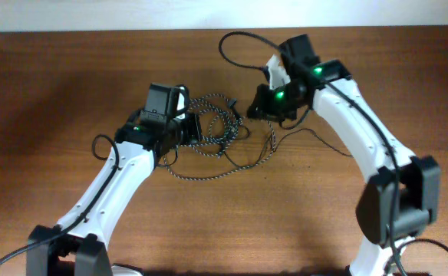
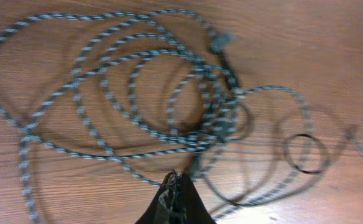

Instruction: Untangle cables

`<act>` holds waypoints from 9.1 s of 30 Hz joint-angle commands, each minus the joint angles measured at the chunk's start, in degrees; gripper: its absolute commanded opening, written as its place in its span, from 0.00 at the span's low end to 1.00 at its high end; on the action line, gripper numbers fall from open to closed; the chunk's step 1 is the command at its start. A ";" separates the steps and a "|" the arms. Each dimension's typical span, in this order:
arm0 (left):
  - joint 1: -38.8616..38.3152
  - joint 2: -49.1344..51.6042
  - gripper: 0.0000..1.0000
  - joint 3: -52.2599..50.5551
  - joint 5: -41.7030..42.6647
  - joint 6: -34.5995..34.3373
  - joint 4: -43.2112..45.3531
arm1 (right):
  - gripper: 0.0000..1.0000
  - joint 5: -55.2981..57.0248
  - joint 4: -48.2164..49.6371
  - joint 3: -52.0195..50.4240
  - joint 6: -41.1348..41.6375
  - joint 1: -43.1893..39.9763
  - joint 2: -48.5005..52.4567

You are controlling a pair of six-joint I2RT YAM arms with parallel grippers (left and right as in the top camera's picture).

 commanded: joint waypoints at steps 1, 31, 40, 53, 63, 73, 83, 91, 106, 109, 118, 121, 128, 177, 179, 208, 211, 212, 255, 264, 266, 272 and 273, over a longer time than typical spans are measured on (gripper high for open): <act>-0.44 4.24 0.29 0.04 -9.25 1.20 -3.74 | 0.27 2.78 -0.24 0.33 4.96 0.11 2.49; 11.02 -18.82 0.00 0.87 -4.22 -40.83 5.29 | 0.59 -40.26 -7.28 0.35 -24.79 0.09 2.54; 11.02 -21.55 0.00 0.85 -6.14 -91.45 -15.06 | 0.68 -43.54 -13.00 0.35 -32.89 0.81 2.51; 12.79 -20.74 0.00 0.87 -5.70 -91.47 -5.81 | 0.62 -11.82 18.99 0.35 9.90 11.72 2.54; 12.76 -20.06 0.00 0.87 -5.29 -91.43 -6.49 | 0.56 17.70 34.12 0.35 26.80 20.17 2.54; 13.16 -20.06 0.00 0.87 -8.72 -91.45 -8.26 | 0.04 18.14 6.38 0.35 1.77 11.45 1.75; 13.03 -20.06 0.00 0.85 -4.98 -91.36 -7.02 | 0.95 -10.45 0.90 0.35 -21.31 7.58 1.75; 13.03 -20.06 0.00 0.85 -0.09 -89.66 -8.96 | 0.59 -9.33 15.50 0.33 -34.36 12.44 3.21; 13.03 -20.06 0.00 0.85 1.44 -89.68 -10.23 | 0.49 6.45 29.94 0.33 -39.30 12.85 10.25; 13.05 -20.06 0.00 0.85 6.62 -89.74 -9.55 | 0.50 6.43 32.54 0.33 -38.58 12.94 11.91; 13.05 -20.06 0.00 0.85 18.95 -91.01 -3.50 | 0.62 1.90 33.44 0.33 -34.10 15.89 12.17; 13.05 -20.06 0.00 0.85 16.37 -91.08 -3.72 | 0.75 -3.10 24.48 0.37 -34.07 9.92 8.98; 13.03 -20.06 0.00 0.85 19.02 -91.45 1.51 | 0.59 -45.68 8.96 0.37 -35.23 -14.25 2.71; 13.05 -20.13 0.00 0.85 14.53 -83.14 -2.29 | 0.04 18.60 27.82 0.35 -19.54 -13.97 -8.81; 13.05 -20.11 0.00 0.85 -1.73 -83.14 -13.44 | 0.04 16.85 22.69 0.35 -19.52 -23.65 -17.16; 12.68 -9.88 0.99 0.85 19.89 -3.04 12.85 | 0.04 11.19 -13.16 0.33 -21.27 -10.62 -14.56; 10.34 -9.16 0.99 0.85 37.22 4.52 12.44 | 0.04 10.62 -11.10 0.33 -21.68 -9.97 -14.51; 9.29 -9.14 0.99 0.85 40.15 7.10 12.04 | 0.04 10.14 -11.26 0.33 -22.14 -9.97 -14.51; 10.45 0.48 0.00 7.50 -5.29 -30.12 -5.49 | 0.50 22.14 -24.98 0.35 -27.19 2.27 -14.19; 11.63 0.48 0.02 7.50 0.37 -33.79 4.63 | 0.64 32.17 -31.78 0.33 -25.73 1.57 -14.19; 12.55 0.48 0.08 7.50 -0.79 -23.34 2.60 | 0.82 37.68 -32.61 0.35 -19.91 -1.27 -14.19; 16.68 0.48 0.08 7.50 -5.33 -42.14 -4.81 | 0.99 11.72 -36.24 0.33 -41.05 -4.90 -14.19; 17.16 0.48 0.11 7.50 -4.11 -48.04 -2.71 | 0.99 11.67 -36.22 0.33 -41.03 -4.46 -14.19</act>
